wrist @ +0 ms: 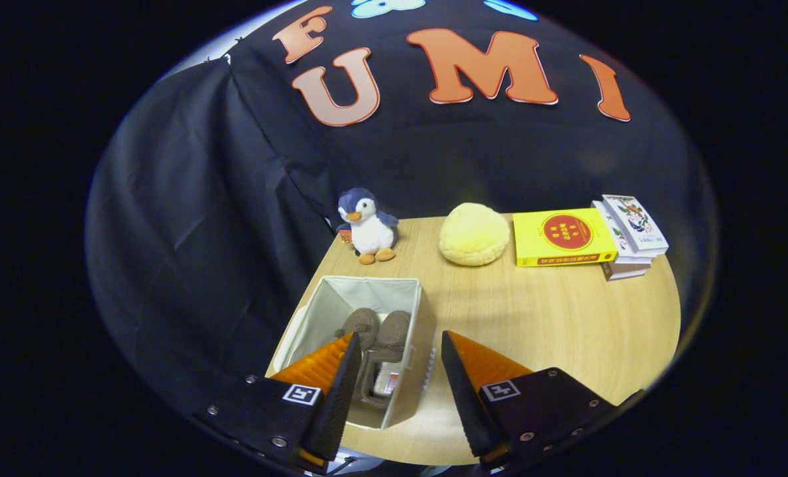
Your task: Open the storage box then place both shoes into the box .Put the left shoe in first, then the right shoe, with the right side of both shoes facing outward in a uniform manner.
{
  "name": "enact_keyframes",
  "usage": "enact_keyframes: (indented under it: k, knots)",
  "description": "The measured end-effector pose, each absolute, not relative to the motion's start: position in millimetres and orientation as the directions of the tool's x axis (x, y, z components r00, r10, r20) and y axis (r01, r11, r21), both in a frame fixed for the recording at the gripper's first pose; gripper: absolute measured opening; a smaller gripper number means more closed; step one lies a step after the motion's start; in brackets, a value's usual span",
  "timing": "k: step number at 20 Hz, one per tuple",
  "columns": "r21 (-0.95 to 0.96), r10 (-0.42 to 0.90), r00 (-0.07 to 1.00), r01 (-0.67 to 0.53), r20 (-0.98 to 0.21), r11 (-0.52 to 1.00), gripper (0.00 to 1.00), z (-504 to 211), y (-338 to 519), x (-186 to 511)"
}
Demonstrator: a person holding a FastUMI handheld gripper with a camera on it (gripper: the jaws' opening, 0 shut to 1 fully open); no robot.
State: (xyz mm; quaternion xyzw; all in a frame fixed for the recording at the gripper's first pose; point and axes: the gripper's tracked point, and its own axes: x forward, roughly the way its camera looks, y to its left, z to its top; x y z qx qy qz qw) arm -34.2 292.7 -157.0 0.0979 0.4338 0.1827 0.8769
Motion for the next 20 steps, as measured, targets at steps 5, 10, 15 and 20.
enact_keyframes:
  k: [5,10,15,20]
  knots:
    - [0.26,0.384,0.673,-0.282,-0.633,0.923,0.8,-113.2,228.7,-27.3]
    - [0.206,0.346,0.787,-0.279,-0.511,0.938,0.89,-67.9,156.6,-17.9]
    - [0.108,0.281,0.903,-0.26,-0.324,0.96,0.93,-12.5,92.4,-9.3]
    - [-0.003,0.236,0.968,-0.237,-0.082,0.971,0.94,42.9,52.7,-17.3]
